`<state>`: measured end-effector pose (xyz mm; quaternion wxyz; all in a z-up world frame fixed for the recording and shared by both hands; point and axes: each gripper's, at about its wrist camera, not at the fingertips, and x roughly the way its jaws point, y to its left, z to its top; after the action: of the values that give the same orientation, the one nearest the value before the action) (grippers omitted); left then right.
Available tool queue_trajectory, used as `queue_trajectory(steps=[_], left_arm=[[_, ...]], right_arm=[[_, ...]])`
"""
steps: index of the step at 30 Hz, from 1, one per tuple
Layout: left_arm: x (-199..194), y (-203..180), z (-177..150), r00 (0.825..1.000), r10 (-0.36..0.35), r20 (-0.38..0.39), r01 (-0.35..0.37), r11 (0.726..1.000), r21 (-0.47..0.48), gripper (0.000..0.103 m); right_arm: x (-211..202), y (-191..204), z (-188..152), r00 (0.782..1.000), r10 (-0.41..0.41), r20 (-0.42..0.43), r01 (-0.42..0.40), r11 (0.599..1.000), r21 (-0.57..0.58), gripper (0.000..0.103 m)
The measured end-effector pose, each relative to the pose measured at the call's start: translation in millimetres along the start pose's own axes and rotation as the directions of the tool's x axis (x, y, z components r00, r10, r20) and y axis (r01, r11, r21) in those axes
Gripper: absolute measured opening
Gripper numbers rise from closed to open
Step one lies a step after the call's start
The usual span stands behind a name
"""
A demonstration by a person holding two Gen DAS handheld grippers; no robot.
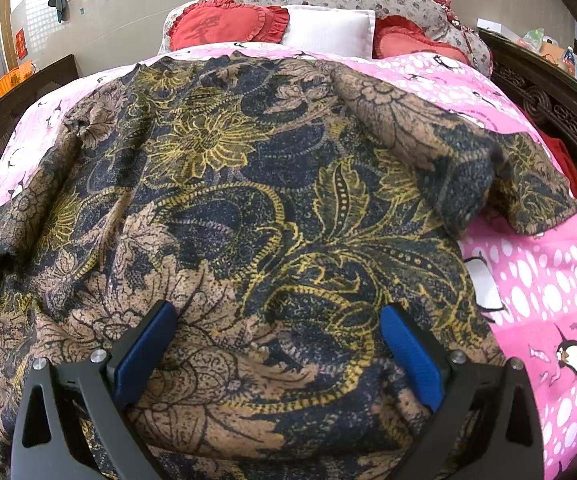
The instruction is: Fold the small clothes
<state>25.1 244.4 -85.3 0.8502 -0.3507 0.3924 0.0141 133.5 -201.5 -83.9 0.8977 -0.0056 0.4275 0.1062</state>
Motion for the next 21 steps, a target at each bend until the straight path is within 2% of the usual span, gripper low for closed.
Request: queue_trajectory(steps=[1,4,6,8,10,11,13,14,15,16,17,19,20,21], left_arm=[[1.0,2.1,0.0,0.999,0.043,0.004,-0.043,0.999,-0.002,0.014],[1.1,6.5,3.7,0.996,0.088,0.03,-0.087,0.996,-0.012,0.0],[-6.7,-0.5,5.5,0.987,0.146,0.068,-0.147,0.989,0.022,0.0],[-27.7,-6.0,12.5,0.97,0.187,0.153,-0.195,0.98,0.042,0.0],[-65.6,-5.4,29.0,0.934,0.219,0.282,-0.227,0.974,-0.004,0.0],[-95.7,-1.9,40.5,0.894,0.25,0.372,-0.246,0.968,-0.058,0.0],[-136.5,0.5,53.7,0.828,0.285,0.483,-0.261,0.958,-0.117,0.0],[-161.0,-0.2,61.5,0.782,0.307,0.542,-0.272,0.951,-0.146,0.0],[-174.7,-2.9,65.8,0.758,0.309,0.574,-0.27,0.95,-0.156,0.0],[-183.5,-8.0,69.3,0.744,0.302,0.596,-0.265,0.952,-0.152,0.0],[-187.3,-19.6,73.4,0.748,0.267,0.607,-0.248,0.962,-0.117,0.0],[-175.1,-45.8,75.6,0.786,0.193,0.587,-0.217,0.976,-0.03,0.0],[-159.4,-68.2,74.4,0.821,0.131,0.556,-0.186,0.982,0.042,0.0],[-145.9,-84.4,72.6,0.846,0.083,0.527,-0.155,0.984,0.093,0.0]], right_arm=[[0.0,-0.1,0.0,1.0,0.0,0.0,0.0,1.0,0.0,0.103],[0.1,-0.3,0.1,1.0,0.0,0.001,0.0,1.0,-0.001,0.103],[0.0,-0.2,0.0,1.0,0.0,0.0,0.0,1.0,-0.001,0.103],[-0.5,0.2,0.1,1.0,0.0,0.001,0.0,1.0,-0.001,0.103],[-0.1,-0.2,0.1,1.0,0.0,0.001,0.0,1.0,-0.001,0.103],[-0.3,0.0,0.1,1.0,0.0,0.001,0.0,1.0,-0.002,0.103],[-0.2,-0.2,0.1,1.0,-0.001,0.001,0.001,1.0,-0.002,0.103],[-0.6,0.5,0.1,1.0,-0.002,0.001,0.002,1.0,-0.002,0.103],[-0.2,0.0,0.0,1.0,-0.002,0.001,0.002,1.0,-0.003,0.103],[0.1,-0.3,0.0,1.0,-0.002,0.001,0.002,1.0,-0.003,0.103],[-0.6,0.1,0.0,1.0,-0.003,0.001,0.003,1.0,-0.003,0.103],[-0.5,0.3,-0.1,1.0,-0.004,0.001,0.004,1.0,-0.003,0.103],[-0.4,0.1,-0.1,1.0,-0.003,0.001,0.003,1.0,-0.004,0.103],[-0.4,-0.1,-0.1,1.0,-0.002,0.001,0.002,1.0,-0.003,0.103]])
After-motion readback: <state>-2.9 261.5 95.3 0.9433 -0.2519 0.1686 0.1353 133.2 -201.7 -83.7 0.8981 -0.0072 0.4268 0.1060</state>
